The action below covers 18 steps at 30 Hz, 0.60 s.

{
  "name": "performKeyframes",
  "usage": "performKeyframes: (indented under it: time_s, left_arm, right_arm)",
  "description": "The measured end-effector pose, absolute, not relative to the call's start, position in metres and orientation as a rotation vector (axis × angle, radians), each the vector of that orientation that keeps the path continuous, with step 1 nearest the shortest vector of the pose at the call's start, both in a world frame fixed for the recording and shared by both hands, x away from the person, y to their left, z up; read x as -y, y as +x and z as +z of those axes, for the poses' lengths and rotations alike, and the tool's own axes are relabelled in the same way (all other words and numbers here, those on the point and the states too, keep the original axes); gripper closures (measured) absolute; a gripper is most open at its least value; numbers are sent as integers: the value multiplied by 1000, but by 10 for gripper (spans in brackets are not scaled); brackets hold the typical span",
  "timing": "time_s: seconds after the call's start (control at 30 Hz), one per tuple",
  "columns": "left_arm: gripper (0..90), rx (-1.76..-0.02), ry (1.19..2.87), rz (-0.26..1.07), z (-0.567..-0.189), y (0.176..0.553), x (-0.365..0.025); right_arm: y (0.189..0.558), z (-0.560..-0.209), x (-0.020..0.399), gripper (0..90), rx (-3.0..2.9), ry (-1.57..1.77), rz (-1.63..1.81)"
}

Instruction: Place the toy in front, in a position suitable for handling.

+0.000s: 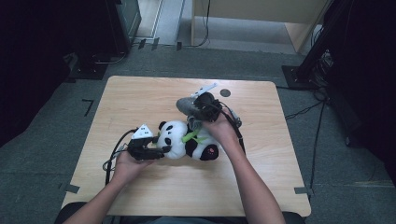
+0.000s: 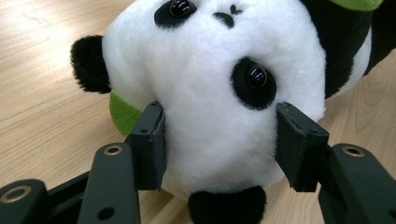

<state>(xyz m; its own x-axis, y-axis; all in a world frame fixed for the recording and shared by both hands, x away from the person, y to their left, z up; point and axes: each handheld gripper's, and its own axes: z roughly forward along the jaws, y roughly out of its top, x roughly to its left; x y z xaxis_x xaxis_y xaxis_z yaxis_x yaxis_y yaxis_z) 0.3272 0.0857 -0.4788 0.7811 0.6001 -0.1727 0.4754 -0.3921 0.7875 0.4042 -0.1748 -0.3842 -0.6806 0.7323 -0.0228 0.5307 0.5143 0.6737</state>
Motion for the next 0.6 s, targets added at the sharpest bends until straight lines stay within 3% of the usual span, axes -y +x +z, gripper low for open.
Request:
performKeyframes:
  time_s: [0.1,0.33,0.6]
  left_arm:
    - [428,-806,2055,174,-479,327,-85]
    - [428,-807,2056,178,-478,328,-85]
    - [428,-808,2060,175,-478,328,-85]
  right_arm:
    - [402,-366,191,767,-2372,1073,1012]
    - [390,-340,182,766,-2354,989,1155]
    - [386,-370,131,765,-2525,891,1117]
